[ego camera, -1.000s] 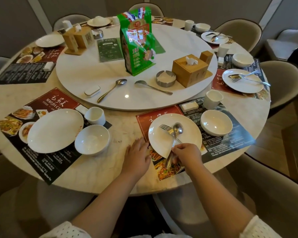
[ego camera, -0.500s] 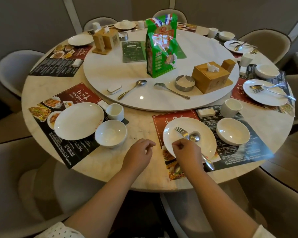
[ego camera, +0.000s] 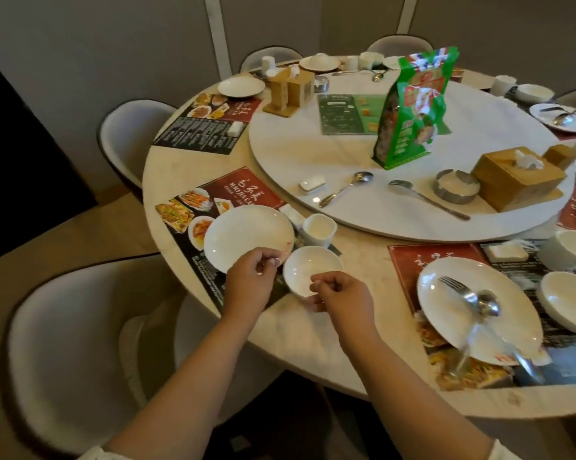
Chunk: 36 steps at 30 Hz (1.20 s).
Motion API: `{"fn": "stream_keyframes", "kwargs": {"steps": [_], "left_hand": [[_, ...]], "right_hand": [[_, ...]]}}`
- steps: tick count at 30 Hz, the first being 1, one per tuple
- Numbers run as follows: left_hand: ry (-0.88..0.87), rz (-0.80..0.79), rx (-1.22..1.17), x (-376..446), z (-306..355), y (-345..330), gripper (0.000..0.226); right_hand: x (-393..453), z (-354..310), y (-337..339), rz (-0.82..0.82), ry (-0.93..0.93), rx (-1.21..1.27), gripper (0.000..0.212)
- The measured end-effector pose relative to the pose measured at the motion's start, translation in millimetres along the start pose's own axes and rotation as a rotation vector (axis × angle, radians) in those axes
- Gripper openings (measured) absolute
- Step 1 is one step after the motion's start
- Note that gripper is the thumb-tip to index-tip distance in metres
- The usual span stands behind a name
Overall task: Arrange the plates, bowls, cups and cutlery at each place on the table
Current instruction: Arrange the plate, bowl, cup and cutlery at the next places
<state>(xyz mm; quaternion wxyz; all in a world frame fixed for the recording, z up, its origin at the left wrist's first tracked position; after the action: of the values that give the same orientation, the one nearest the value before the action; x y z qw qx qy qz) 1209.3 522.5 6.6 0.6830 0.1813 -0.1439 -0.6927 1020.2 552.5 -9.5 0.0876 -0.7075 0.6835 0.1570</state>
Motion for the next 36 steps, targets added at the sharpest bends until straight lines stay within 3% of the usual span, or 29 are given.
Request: {"fn": "stream_keyframes", "kwargs": {"steps": [10, 15, 20, 26, 36], "left_hand": [[0.134, -0.036, 0.038, 65.6, -95.0, 127.5, 0.028], [0.192, -0.118, 0.019, 97.2, -117.5, 135.1, 0.042], [0.213, -0.167, 0.030, 116.5, -126.6, 125.9, 0.037], [0.235, -0.212, 0.014, 126.9, -133.7, 119.0, 0.034], [0.318, 0.000, -0.144, 147.5, -153.2, 166.9, 0.033]], "right_hand": [[29.2, 25.5, -142.5, 0.233, -0.117, 0.195, 0.017], [39.4, 36.3, -171.8, 0.393, -0.180, 0.190, 0.034], [53.7, 45.1, -171.6, 0.525, -0.194, 0.346, 0.047], [67.2, 48.4, -165.1, 0.557, -0.258, 0.339, 0.039], [121.1, 13.1, -189.6, 0.386, -0.224, 0.326, 0.044]]}}
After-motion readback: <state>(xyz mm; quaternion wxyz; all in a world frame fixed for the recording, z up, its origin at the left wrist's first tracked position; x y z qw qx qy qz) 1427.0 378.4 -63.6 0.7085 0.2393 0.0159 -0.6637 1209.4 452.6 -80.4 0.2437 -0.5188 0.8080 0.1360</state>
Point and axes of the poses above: each hand's wrist, its own x-axis towards the middle knuckle, its own y-axis out of the back of the hand, z = x × y, the point moved 7 cm from there along x, towards the middle knuckle, and after that the axes turned 14 degrees about -z, right-handed, at the moved point
